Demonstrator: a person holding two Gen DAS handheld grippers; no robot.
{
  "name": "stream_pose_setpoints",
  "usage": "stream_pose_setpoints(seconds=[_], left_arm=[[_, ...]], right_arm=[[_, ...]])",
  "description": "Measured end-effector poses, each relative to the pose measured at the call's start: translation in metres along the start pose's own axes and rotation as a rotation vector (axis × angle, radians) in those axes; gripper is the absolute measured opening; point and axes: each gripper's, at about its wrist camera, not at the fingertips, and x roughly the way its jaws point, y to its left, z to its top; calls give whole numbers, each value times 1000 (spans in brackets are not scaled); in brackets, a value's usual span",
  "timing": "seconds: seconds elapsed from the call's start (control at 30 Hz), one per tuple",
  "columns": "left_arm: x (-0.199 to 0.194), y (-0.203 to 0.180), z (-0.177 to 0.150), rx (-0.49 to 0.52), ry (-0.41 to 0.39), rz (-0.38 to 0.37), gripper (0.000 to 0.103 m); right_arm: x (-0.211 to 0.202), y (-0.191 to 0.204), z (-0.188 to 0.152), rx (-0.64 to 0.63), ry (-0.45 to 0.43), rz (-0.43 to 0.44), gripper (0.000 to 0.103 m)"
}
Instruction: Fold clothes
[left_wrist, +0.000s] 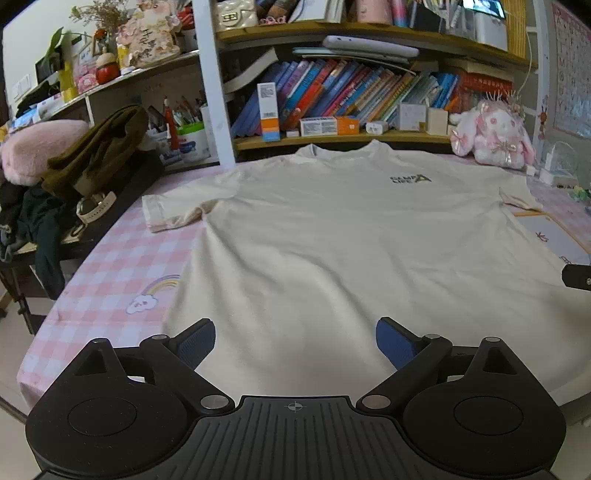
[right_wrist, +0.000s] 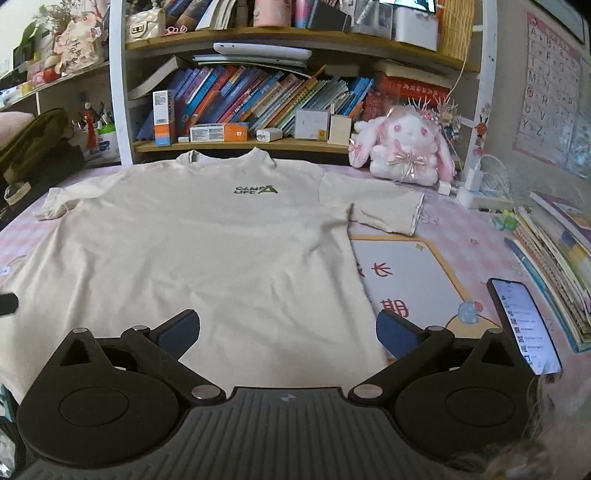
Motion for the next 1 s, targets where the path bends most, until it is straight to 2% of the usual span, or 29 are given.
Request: stream_pose_setpoints(seconds=[0.37, 0.5, 0.7, 1.0], left_arm=[[-3, -39, -4, 34, 54, 36, 96], [1, -37, -1, 6, 66, 53, 96], [8, -37, 3, 36, 67, 31, 96], [39, -3, 21, 56, 38, -20, 96]], right_arm=[[15, -41, -8, 21, 45, 37, 103], [18, -45, -8, 17, 51, 55, 103], [24, -45, -7, 26, 71, 45, 103], [37, -21, 5, 63, 67, -2, 103]])
